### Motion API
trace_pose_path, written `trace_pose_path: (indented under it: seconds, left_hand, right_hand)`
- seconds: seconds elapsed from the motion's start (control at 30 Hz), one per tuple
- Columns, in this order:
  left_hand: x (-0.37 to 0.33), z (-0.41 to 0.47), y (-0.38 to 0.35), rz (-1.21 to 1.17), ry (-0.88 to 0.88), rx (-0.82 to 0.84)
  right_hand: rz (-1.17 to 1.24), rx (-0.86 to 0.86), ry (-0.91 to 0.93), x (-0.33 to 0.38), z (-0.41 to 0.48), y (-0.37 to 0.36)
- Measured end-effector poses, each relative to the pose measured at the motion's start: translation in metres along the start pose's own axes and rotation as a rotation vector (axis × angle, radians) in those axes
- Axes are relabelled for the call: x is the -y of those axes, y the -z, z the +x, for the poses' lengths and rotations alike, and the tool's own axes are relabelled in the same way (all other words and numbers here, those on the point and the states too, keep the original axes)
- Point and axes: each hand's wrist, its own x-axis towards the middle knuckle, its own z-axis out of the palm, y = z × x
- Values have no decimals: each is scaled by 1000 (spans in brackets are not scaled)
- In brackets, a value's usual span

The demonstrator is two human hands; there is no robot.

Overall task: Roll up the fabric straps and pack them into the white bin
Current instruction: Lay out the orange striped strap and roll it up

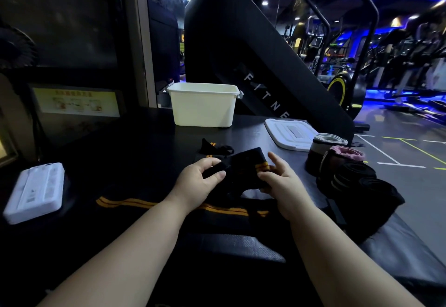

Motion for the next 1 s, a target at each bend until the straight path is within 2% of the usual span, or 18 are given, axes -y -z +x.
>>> trace_pose_path:
  seconds: [0.1, 0.3, 0.47, 0.6, 0.8, 1.0]
  left_hand:
    - [2, 1, -1, 68, -37, -47]
    - [6, 4, 1, 349, -162, -244]
    - [0, 0, 4, 458, 9, -299]
    - [-1, 1, 5, 468, 106, -268]
    - [-1, 1, 7, 271, 64, -211]
    - [2, 2, 5, 188, 75, -199]
  right_hand:
    - [-76, 118, 39, -1, -3, -2]
    - [-19, 166, 95, 5, -10, -2]
    - [6, 123, 108, 6, -12, -5]
    - [48, 58, 149, 6, -9, -6]
    - [-50, -9, 171, 7, -8, 0]
    - [-47, 44, 154, 8, -8, 5]
